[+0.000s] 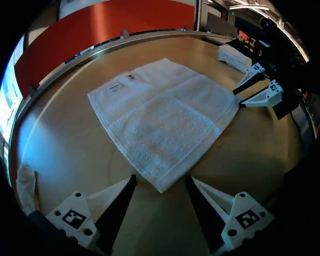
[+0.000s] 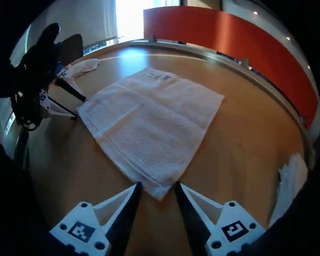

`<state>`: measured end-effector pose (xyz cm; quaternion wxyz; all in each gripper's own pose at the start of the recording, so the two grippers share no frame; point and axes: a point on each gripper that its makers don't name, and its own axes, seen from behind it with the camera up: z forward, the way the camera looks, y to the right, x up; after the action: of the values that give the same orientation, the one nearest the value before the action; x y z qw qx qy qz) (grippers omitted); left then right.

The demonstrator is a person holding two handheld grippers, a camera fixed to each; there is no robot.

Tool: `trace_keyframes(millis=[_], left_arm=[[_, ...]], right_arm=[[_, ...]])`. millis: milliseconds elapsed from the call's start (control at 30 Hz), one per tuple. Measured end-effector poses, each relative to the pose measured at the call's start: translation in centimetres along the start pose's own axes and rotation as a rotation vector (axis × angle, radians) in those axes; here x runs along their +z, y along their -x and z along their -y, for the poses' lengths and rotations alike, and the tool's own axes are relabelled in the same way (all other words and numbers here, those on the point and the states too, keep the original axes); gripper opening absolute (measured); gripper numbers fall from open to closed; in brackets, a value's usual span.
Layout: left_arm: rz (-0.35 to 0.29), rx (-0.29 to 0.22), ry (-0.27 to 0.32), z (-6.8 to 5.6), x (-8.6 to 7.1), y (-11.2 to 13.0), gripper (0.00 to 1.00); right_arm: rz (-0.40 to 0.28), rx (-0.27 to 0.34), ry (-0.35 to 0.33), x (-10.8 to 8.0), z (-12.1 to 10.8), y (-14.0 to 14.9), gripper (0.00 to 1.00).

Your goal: Fold towel

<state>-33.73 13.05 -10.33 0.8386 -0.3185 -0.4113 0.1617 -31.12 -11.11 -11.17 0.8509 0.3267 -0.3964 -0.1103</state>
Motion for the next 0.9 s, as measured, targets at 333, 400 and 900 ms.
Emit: trace_keyframes(millis=[333,400,900], left_arm=[[0.005,-0.026,-0.022,0.2,0.0,-0.1,0.57],[0.005,-0.029,-0.025,0.1,-0.1,-0.1,0.51],[0.011,-0.077,-0.040,0.0,-0.3,-0.2,0.13]], right_arm=[[0.000,-0.003,-0.013,0.0,0.5,0.0,0.36],[-0.002,-0.004,-0.010,0.0,0.6,-0.1,0.29],[-0.042,0.033,-0.013,-0.8,1.0,-1.7,0.17]])
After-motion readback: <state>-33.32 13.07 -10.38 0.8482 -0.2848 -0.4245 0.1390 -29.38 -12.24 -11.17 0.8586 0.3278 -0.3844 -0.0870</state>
